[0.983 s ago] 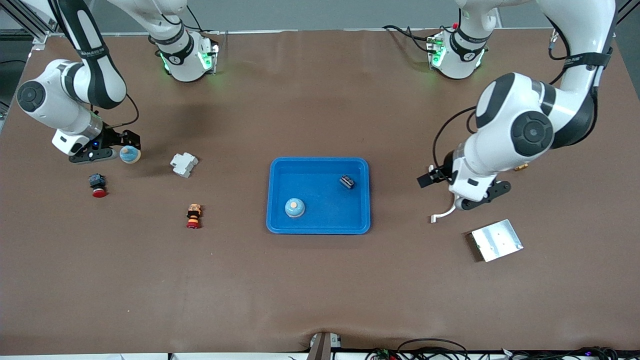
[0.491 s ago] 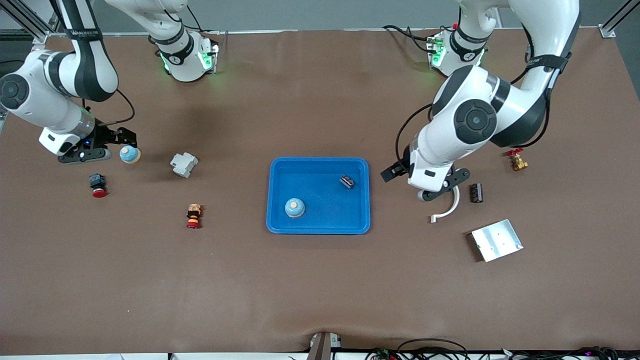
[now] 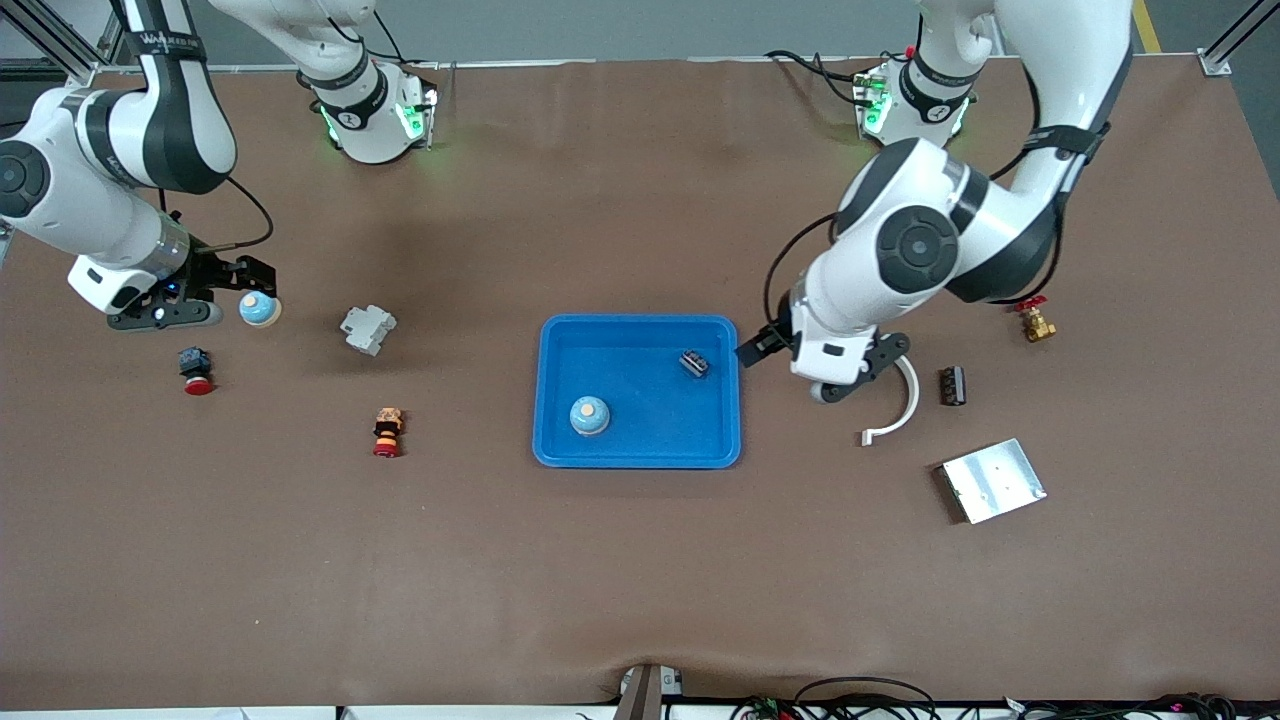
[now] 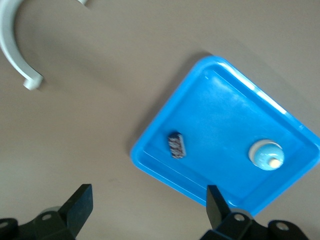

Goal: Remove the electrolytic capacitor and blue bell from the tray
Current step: 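Move the left gripper back over the blue tray to the second capacitor, then lower the left gripper onto the second capacitor in the tray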

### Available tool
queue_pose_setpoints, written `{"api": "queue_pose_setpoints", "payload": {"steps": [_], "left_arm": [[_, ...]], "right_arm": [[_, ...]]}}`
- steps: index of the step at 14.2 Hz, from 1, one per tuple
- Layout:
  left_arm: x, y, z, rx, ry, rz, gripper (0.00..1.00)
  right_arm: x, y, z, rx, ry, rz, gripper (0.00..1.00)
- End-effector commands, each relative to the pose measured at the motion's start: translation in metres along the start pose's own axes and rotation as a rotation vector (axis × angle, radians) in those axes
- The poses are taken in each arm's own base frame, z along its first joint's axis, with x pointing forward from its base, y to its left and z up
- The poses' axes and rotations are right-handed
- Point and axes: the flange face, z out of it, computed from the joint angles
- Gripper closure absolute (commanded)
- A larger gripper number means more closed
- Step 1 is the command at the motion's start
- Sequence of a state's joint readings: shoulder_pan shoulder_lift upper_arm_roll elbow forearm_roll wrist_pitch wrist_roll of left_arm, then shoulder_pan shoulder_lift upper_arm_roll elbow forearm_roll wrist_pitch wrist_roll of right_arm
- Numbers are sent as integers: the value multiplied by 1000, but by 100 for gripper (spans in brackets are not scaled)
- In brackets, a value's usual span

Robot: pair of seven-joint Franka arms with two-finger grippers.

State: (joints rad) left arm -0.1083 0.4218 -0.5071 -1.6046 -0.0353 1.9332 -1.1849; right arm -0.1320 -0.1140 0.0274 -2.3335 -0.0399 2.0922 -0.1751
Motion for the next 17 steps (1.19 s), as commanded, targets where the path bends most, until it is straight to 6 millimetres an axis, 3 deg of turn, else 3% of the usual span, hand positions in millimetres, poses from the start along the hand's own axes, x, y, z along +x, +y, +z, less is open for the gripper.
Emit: {"api": "queue_pose_setpoints", "payload": {"steps": [1, 3, 8, 17], "left_arm": [[-11, 28, 16, -45, -14, -34, 0], [-23, 37, 19, -71, -7, -16, 0], [-25, 39, 21, -77, -7, -13, 0], [-61, 68, 72, -106, 29, -13, 0]], "right_arm": [[3, -12, -26, 5, -2, 53, 0], [6, -16, -36, 3, 3, 67, 0], [11, -19, -48, 0, 17, 60, 0], [14, -25, -55, -2, 28, 93, 0]]}}
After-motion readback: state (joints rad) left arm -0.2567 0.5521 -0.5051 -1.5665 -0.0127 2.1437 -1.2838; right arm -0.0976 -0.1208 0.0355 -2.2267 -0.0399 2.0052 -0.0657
